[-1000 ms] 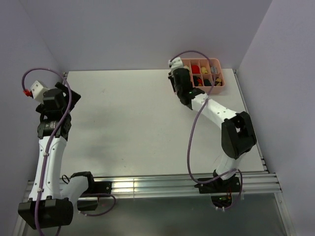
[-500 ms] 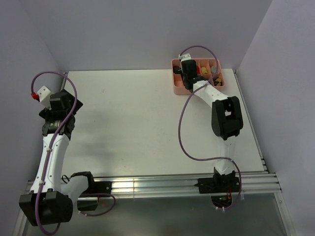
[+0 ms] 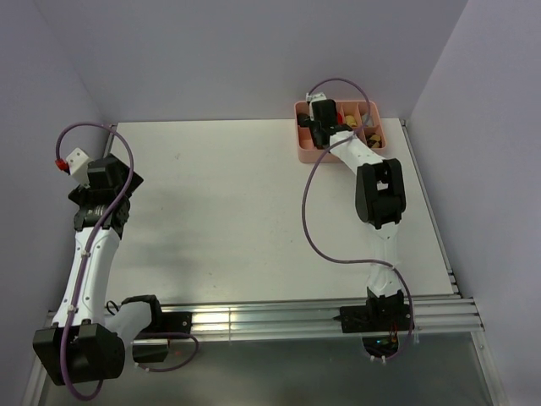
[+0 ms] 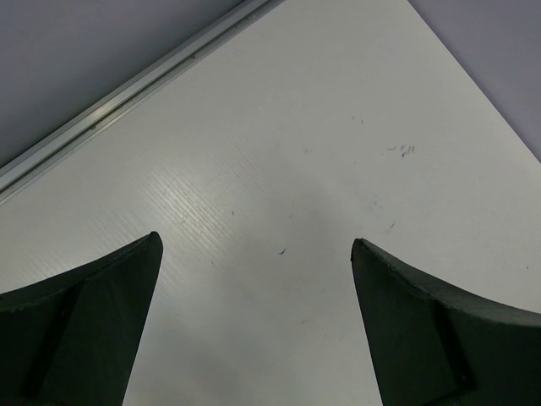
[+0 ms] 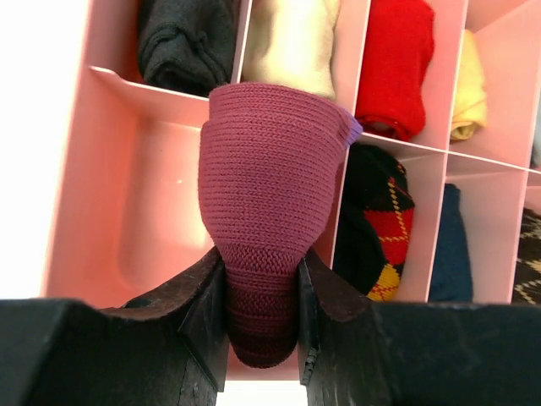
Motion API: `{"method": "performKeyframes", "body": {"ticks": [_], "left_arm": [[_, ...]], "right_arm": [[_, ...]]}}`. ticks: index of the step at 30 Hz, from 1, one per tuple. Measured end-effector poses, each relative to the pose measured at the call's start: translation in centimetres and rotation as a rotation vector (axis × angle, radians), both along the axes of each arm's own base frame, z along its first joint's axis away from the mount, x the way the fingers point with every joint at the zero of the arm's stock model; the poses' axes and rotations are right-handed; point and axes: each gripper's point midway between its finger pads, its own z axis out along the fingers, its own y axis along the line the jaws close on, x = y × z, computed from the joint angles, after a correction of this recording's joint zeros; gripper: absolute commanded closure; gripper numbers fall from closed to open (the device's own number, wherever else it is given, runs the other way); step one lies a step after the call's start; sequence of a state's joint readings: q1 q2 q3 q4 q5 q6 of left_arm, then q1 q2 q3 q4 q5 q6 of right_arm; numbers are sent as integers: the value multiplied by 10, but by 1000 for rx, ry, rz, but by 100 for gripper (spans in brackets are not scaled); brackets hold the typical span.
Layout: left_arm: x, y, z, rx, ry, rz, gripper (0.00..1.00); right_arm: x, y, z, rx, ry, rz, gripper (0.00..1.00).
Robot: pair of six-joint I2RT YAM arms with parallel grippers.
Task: Roll the socks
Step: Place the sock in the storage box.
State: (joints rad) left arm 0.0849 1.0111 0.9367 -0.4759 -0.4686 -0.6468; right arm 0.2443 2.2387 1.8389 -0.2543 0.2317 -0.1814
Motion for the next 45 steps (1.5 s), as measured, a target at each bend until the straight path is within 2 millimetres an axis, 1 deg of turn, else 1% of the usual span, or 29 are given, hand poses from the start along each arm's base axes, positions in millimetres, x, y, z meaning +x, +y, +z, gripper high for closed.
{"method": "performKeyframes", "body": {"ticks": [6, 9, 12, 22, 32, 37, 40, 41, 44, 45], "left_arm": [[0, 0, -2, -1, 6, 0, 0], [1, 0, -4, -2, 13, -1, 1], [2, 0, -5, -2, 18, -1, 1], [2, -2, -6, -7, 19, -9, 1], [3, -4, -13, -16, 35, -20, 0], [3, -4, -16, -18, 42, -22, 1], [2, -4, -16, -19, 43, -22, 1], [3, -4, -16, -19, 43, -22, 1], [3, -4, -16, -20, 43, -23, 0], [3, -4, -17, -21, 43, -24, 1]], "right_arm": [[7, -3, -1, 85, 42, -17, 100], [7, -5, -6, 131, 69, -31, 100], [7, -7, -5, 169, 90, -44, 100], [9, -12, -20, 229, 158, -88, 100], [3, -15, -29, 249, 200, -125, 100], [-9, -16, -45, 238, 254, -117, 100], [-11, -16, -45, 247, 264, -109, 100], [-11, -16, -45, 249, 267, -108, 98], [-12, -16, -45, 257, 273, -102, 77], [-12, -16, -46, 260, 274, -101, 67]]}}
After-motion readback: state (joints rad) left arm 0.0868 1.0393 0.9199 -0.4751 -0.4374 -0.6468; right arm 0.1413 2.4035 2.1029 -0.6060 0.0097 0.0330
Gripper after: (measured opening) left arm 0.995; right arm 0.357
